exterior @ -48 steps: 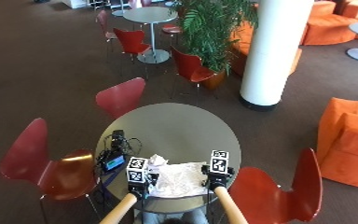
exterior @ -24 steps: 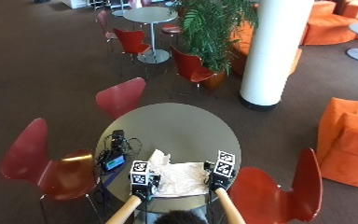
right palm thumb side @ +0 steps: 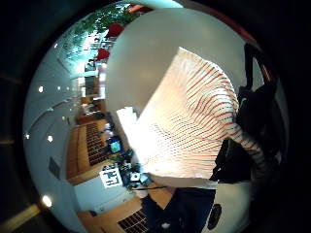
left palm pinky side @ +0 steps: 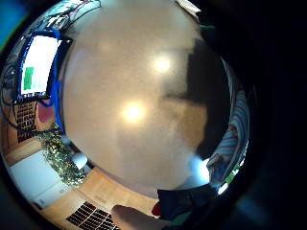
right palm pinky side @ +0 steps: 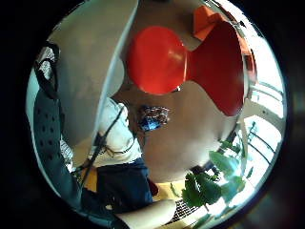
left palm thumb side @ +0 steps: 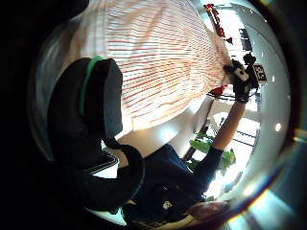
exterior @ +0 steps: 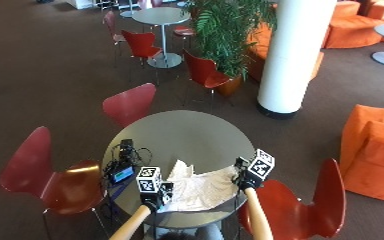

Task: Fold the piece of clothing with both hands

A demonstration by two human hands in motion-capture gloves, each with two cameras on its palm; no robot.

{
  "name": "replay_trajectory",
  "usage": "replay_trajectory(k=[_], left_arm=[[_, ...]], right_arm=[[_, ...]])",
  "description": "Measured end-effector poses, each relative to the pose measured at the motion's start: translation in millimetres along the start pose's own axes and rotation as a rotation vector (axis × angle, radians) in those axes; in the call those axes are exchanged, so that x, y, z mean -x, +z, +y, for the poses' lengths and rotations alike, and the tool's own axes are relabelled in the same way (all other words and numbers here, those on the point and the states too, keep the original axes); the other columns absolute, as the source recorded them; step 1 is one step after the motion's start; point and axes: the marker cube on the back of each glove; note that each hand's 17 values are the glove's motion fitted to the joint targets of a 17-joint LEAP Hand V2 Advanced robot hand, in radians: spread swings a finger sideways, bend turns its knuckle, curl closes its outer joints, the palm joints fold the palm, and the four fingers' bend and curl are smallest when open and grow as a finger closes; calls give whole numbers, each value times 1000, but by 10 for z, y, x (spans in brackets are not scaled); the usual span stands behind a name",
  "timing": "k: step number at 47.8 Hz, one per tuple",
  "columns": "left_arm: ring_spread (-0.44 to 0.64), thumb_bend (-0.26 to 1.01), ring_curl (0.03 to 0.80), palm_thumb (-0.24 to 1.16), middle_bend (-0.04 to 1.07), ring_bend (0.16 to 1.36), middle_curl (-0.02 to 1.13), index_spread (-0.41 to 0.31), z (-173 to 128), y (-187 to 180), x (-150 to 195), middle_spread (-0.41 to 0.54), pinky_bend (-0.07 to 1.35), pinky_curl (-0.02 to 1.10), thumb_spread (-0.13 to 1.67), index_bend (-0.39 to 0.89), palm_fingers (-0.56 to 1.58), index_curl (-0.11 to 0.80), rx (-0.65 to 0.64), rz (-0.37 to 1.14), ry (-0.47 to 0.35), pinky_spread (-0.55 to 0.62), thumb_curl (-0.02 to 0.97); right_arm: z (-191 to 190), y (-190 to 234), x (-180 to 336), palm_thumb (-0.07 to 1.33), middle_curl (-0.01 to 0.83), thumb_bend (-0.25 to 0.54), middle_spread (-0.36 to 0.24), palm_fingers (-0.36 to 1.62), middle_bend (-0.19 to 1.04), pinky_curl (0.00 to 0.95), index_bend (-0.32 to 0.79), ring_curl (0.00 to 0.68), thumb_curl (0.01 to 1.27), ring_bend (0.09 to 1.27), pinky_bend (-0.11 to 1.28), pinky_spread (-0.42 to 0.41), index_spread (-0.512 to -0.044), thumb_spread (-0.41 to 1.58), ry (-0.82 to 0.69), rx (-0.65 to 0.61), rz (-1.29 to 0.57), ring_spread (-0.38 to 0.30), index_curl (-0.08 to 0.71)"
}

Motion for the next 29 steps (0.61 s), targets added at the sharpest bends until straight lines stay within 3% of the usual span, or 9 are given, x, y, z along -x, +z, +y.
replay_trajectory(k=[6, 15, 20, 29], left_arm=[[174, 4, 340, 239, 188, 401, 330, -78, -362, 5, 306, 13, 232, 370, 1403, 144, 436, 392, -108, 3, 1, 125, 242], [165, -5, 336, 254, 181, 402, 342, -73, -92, -527, 530, 7, 234, 371, 1403, 146, 441, 378, -219, 4, -30, 113, 245], [164, -4, 335, 265, 179, 403, 347, -71, 97, -757, 647, 6, 231, 370, 1405, 154, 446, 373, -276, 0, -49, 111, 249], [160, -5, 331, 273, 175, 404, 350, -76, 426, -978, 805, 5, 224, 369, 1408, 160, 453, 370, -339, 2, -72, 103, 252]], right_arm=[[154, -301, 389, 994, 528, -32, -224, 1311, 340, 396, 189, 474, 681, 626, 577, -354, -262, 341, -120, -96, -22, -252, 399], [684, -430, 1353, 1001, 534, -34, -220, 1306, 347, 405, 189, 478, 705, 615, 582, -352, -265, 287, -302, -131, 67, -253, 428], [961, -199, 1915, 1003, 536, -33, -226, 1301, 354, 409, 184, 480, 716, 612, 580, -352, -267, 271, -413, -123, 132, -254, 439], [1133, 621, 2670, 1003, 542, -35, -234, 1299, 364, 418, 172, 487, 728, 620, 592, -354, -268, 248, -540, -48, 239, -256, 450]])
